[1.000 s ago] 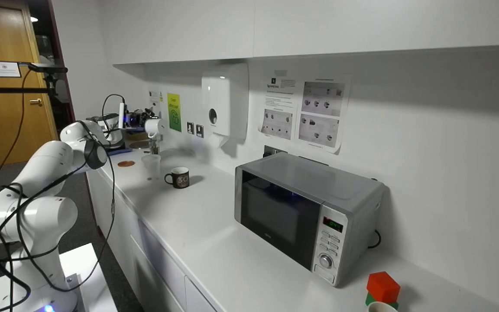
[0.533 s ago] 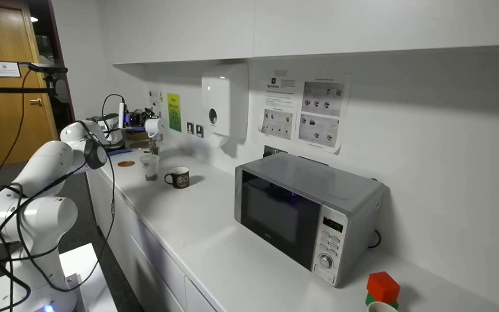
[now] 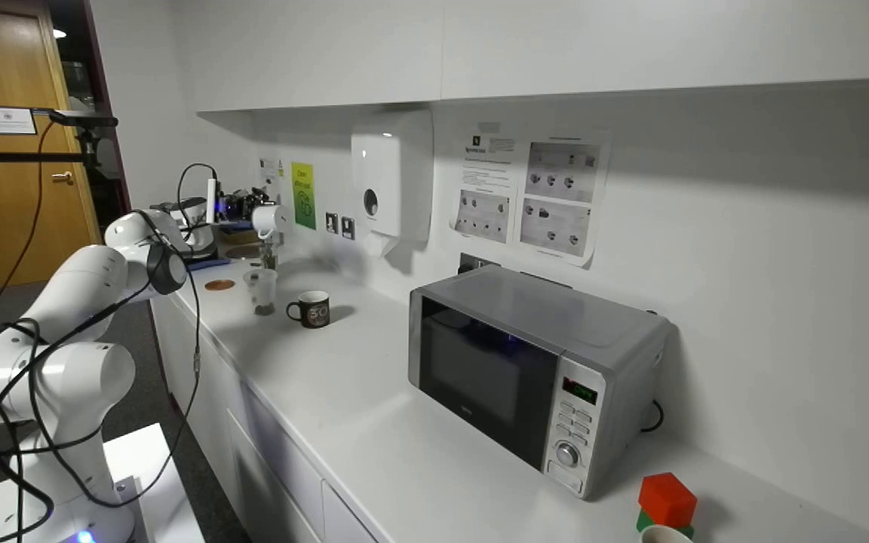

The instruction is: Pour the contents in the white mug into the cup.

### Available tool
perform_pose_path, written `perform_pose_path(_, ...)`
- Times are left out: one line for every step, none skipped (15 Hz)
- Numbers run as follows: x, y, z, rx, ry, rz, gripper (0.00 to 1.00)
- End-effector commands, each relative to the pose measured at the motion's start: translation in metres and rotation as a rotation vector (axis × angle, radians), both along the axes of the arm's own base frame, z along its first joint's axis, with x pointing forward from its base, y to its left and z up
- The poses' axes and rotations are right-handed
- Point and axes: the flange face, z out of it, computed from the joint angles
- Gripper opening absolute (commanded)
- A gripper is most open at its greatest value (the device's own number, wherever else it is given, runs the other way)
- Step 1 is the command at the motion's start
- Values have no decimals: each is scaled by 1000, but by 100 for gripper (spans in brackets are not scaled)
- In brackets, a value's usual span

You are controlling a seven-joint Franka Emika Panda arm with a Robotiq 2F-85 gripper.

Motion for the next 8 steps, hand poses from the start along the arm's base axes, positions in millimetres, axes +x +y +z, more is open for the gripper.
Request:
perform_pose_path(3, 0, 14, -52, -13, 8, 1)
perform_pose_path(3, 0, 14, -53, -14, 8, 1)
perform_pose_path(3, 0, 14, -53, -14, 9, 1)
perform_pose_path(2, 0, 15, -53, -14, 9, 1)
perform_pose_path(2, 0, 15, -54, -15, 8, 1)
perform_pose_path(2, 0, 15, -54, -16, 9, 1)
perform_pose_path(2, 0, 15, -55, -17, 9, 1)
perform_pose_path(2, 0, 15, -57, -17, 9, 1)
